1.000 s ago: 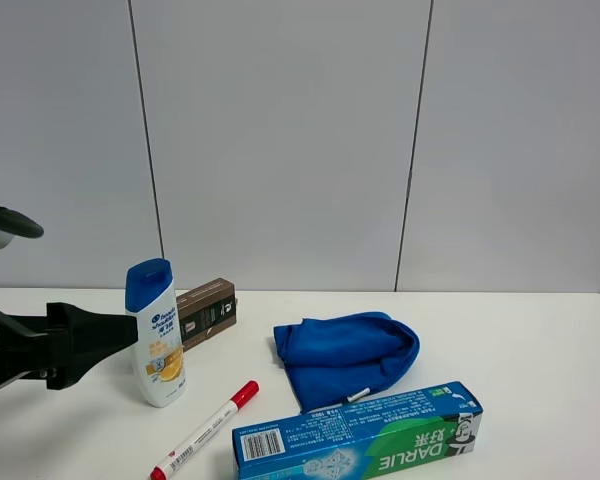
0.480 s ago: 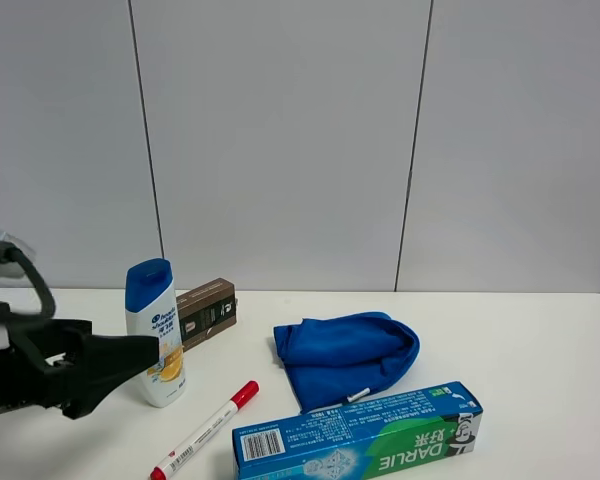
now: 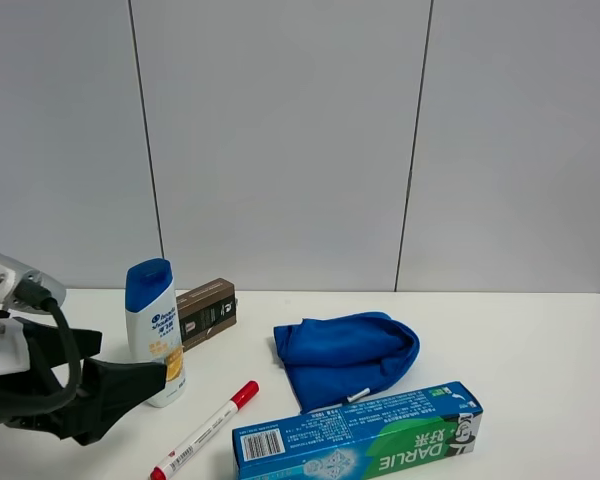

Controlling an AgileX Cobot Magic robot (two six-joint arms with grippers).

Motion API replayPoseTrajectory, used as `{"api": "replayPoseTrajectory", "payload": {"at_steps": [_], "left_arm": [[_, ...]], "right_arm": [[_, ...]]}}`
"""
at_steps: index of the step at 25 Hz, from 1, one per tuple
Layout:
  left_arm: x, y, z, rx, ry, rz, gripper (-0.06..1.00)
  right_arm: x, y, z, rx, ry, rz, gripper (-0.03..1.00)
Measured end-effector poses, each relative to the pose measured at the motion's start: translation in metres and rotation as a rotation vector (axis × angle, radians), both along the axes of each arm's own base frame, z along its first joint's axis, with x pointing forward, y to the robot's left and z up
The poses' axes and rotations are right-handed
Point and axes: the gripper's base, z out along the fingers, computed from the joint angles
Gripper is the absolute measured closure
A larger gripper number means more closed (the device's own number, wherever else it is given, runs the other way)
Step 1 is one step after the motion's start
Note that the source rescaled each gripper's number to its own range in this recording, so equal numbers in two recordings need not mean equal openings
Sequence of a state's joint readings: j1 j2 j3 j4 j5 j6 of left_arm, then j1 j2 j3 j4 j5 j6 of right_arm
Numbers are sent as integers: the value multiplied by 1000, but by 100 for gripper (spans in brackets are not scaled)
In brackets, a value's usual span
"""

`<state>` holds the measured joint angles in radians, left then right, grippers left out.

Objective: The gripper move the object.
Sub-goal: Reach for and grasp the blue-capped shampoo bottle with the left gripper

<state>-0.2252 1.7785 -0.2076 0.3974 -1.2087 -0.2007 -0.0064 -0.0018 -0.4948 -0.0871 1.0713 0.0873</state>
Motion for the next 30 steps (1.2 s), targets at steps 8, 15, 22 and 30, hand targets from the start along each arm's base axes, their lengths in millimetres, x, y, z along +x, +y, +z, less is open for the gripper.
{"api": "replayPoseTrajectory", "payload": {"at_steps": [8, 15, 22, 30], "left_arm": [[8, 4, -6, 7, 15, 71, -6], [20, 2, -1, 8, -32, 74, -6], [39, -2, 9, -12, -105, 75, -6], [39, -2, 9, -12, -105, 75, -6]], "right_arm": [[0, 0, 0, 0, 0, 0, -3], [0, 0, 0, 1, 0, 1, -3], [0, 0, 0, 1, 0, 1, -3], [0, 0, 0, 1, 0, 1, -3]]}}
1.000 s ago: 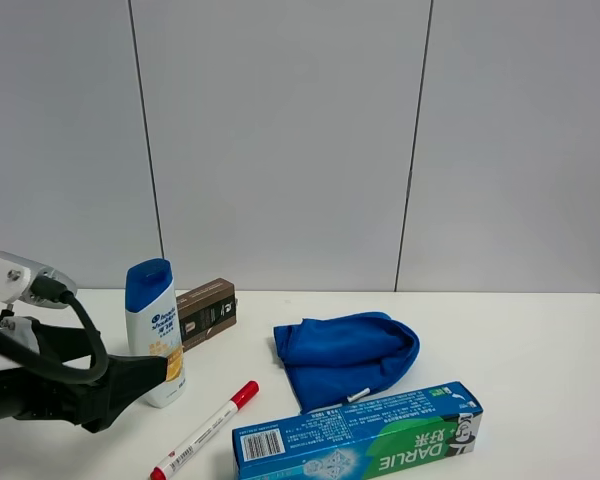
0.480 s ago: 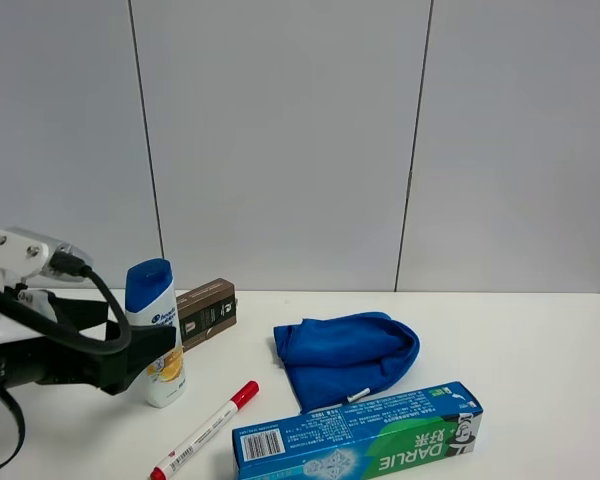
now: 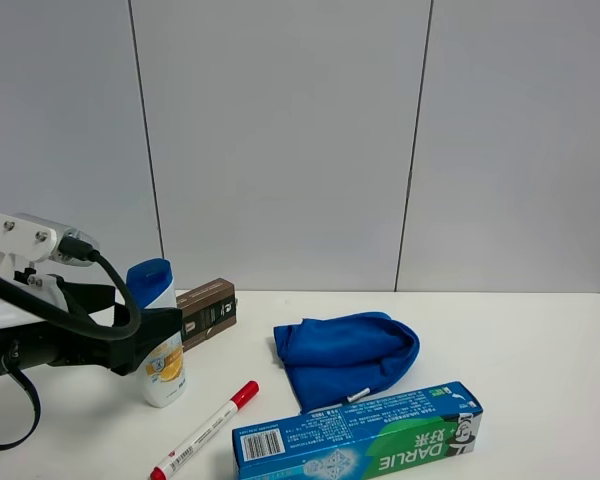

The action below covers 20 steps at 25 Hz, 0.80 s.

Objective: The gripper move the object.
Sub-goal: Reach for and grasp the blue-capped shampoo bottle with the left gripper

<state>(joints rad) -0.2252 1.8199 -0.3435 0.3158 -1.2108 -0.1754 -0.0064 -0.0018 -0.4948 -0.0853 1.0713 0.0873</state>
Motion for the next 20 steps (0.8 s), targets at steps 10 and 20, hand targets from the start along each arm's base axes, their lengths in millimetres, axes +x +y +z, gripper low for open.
{"api": "replayPoseTrajectory", "payload": {"at_steps": [10, 20], "left_arm": [[-1, -2, 0, 4, -1, -23, -6], [-1, -2, 0, 6, 0, -32, -6]], "right_arm": [[0, 0, 0, 0, 0, 0, -3], [0, 0, 0, 0, 0, 0, -3]]}}
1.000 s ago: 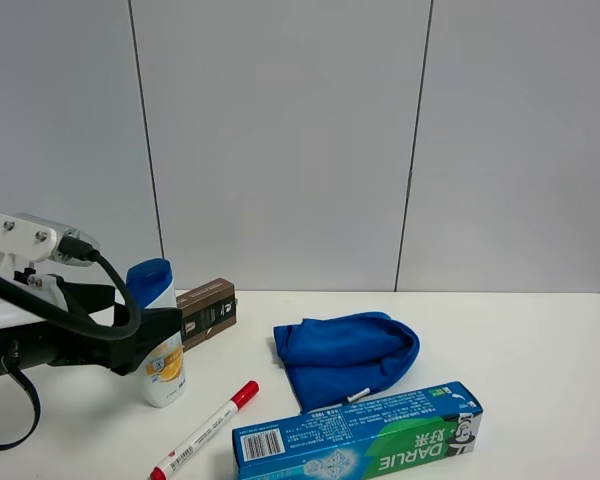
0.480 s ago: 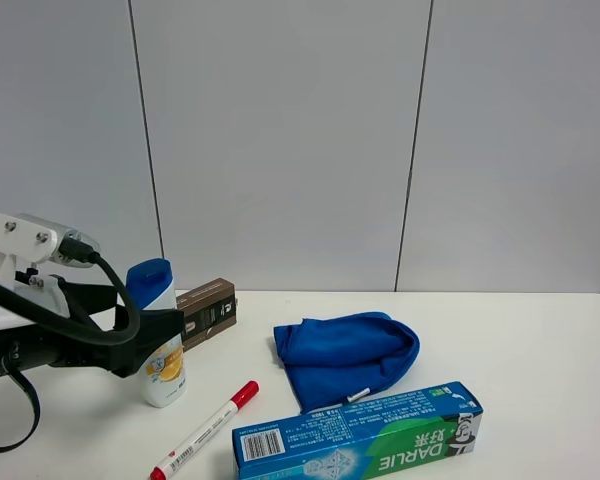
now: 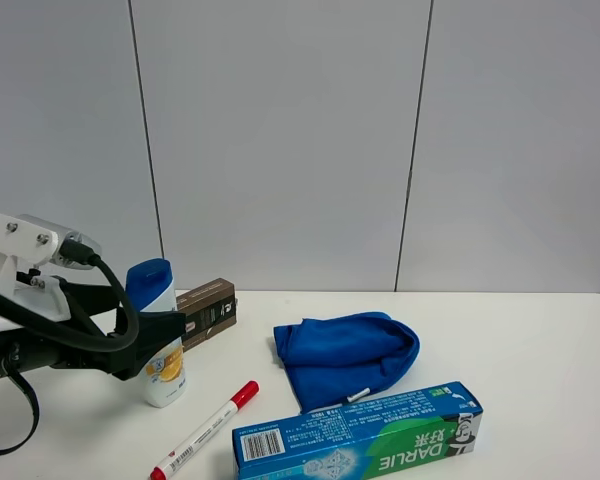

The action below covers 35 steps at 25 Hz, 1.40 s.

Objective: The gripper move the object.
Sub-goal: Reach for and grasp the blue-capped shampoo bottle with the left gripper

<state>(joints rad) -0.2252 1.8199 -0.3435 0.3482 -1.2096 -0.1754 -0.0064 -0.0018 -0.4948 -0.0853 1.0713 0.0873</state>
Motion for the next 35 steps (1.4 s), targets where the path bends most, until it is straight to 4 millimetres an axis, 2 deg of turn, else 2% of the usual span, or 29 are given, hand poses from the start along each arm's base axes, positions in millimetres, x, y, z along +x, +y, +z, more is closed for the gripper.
{"api": "replayPoseTrajectory", "payload": {"at_steps": [5, 11, 21, 30, 35], "left_arm": [[1, 0, 0, 4, 3, -3, -6], [17, -11, -2, 48, 21, -47, -6], [18, -12, -30, 60, 105, -47, -6], [18, -14, -26, 36, 71, -53, -6], [24, -26, -22, 30, 41, -87, -6]], "right_arm": [[0, 0, 0, 0, 0, 0, -3], [0, 0, 0, 0, 0, 0, -3], [0, 0, 0, 0, 0, 0, -3], [0, 0, 0, 0, 0, 0, -3], [0, 0, 0, 0, 0, 0, -3]]}}
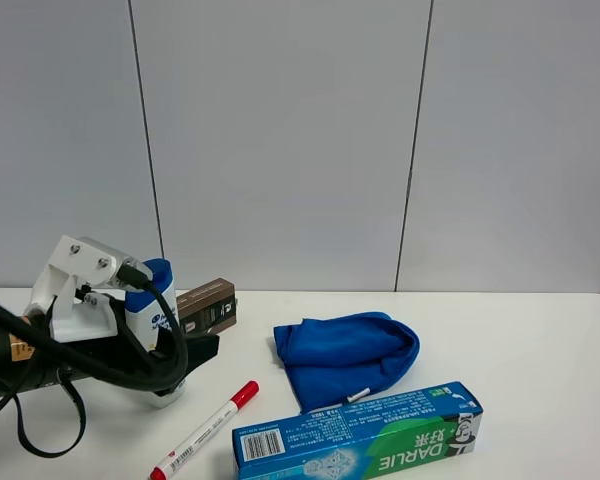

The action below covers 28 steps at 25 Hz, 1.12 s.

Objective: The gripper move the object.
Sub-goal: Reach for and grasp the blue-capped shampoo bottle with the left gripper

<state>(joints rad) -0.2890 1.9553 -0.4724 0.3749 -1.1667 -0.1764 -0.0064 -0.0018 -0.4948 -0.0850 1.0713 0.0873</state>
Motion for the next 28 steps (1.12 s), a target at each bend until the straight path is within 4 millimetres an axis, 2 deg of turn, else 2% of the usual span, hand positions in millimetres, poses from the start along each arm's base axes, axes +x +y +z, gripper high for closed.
{"api": "replayPoseTrajectory", "payload": {"at_steps": [12, 15, 18, 21, 26, 28], "left_arm": [[4, -4, 0, 1, -2, 2, -3], [5, -3, -4, 10, 6, 12, 17], [5, -3, -4, 23, -2, 11, 43], [5, -3, -4, 39, -14, 7, 57], [6, -1, -4, 39, -15, 29, 71], [6, -1, -5, 44, -15, 36, 88]], "right_arm": [[0, 0, 0, 0, 0, 0, -3], [0, 0, 0, 0, 0, 0, -3], [0, 0, 0, 0, 0, 0, -3], [0, 0, 0, 0, 0, 0, -3], [0, 0, 0, 0, 0, 0, -3], [0, 0, 0, 0, 0, 0, -3]]}}
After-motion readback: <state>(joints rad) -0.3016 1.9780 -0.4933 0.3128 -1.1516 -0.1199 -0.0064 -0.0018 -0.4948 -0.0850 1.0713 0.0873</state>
